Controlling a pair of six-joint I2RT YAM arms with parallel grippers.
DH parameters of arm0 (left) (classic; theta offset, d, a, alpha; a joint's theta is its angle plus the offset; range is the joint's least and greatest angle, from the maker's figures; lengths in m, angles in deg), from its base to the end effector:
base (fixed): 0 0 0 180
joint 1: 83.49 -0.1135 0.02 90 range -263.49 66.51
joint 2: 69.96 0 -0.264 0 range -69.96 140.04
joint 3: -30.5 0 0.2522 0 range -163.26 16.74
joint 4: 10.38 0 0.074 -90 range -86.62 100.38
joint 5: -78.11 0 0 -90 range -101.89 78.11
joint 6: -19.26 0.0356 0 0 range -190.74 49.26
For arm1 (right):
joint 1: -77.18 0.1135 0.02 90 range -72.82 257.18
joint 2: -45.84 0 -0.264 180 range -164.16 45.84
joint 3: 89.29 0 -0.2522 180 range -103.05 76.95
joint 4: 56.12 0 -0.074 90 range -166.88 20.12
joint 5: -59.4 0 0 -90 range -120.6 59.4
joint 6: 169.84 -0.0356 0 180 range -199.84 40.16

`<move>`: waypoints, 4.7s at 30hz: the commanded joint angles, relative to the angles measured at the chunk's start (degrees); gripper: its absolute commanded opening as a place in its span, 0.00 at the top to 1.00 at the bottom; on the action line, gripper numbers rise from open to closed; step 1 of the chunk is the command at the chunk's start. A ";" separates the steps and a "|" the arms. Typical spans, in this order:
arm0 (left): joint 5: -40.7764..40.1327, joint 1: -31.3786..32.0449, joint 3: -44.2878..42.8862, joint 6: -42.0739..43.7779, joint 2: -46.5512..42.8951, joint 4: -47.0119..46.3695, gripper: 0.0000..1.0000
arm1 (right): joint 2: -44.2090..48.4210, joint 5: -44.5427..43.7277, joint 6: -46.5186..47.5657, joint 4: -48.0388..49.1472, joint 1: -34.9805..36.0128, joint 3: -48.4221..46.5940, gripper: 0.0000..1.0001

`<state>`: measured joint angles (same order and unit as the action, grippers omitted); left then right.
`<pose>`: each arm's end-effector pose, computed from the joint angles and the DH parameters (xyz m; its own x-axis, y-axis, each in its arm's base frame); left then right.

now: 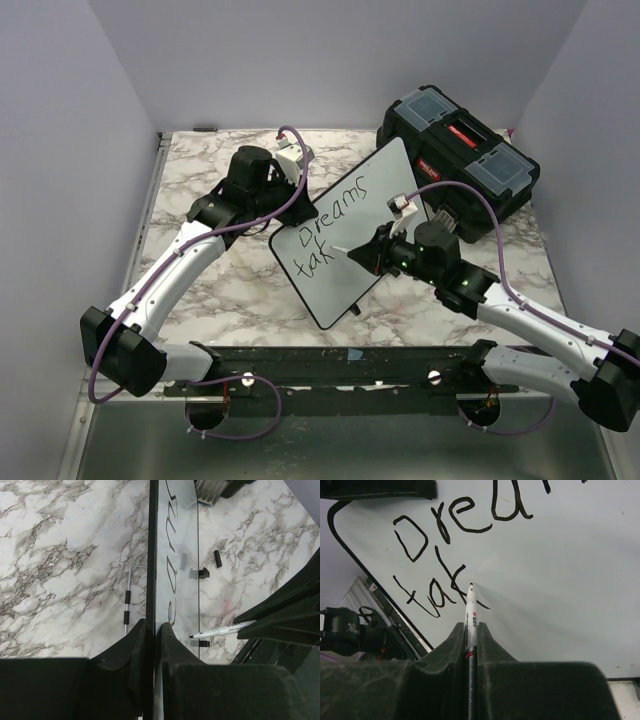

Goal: Write a sentence on the whiteboard

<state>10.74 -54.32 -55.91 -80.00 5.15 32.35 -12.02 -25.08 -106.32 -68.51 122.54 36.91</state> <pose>0.2471 -0.1536 0.3623 -0.5679 0.1469 -0.8099 0.6537 0.6784 -0.3353 0.1634 0.1704 0.2882 -0.5228 0.1022 -0.8463 -0.6032 0.6571 0.4520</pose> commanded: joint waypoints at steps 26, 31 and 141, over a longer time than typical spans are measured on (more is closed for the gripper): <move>-2.93 1.92 2.41 3.83 2.49 9.88 1.00 | -3.48 -1.76 0.31 2.16 -0.28 -0.84 0.99; -3.03 1.94 2.43 3.84 2.45 9.83 1.00 | -3.03 -5.17 0.15 0.21 -0.24 -0.93 0.99; -3.83 2.56 2.24 3.95 2.50 10.14 1.00 | -3.81 -24.35 16.60 -2.80 -0.27 -8.96 0.99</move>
<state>9.56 -53.71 -56.01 -79.97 5.26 32.13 -14.89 -47.77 -90.97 -74.00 122.43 30.25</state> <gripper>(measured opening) 0.138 0.125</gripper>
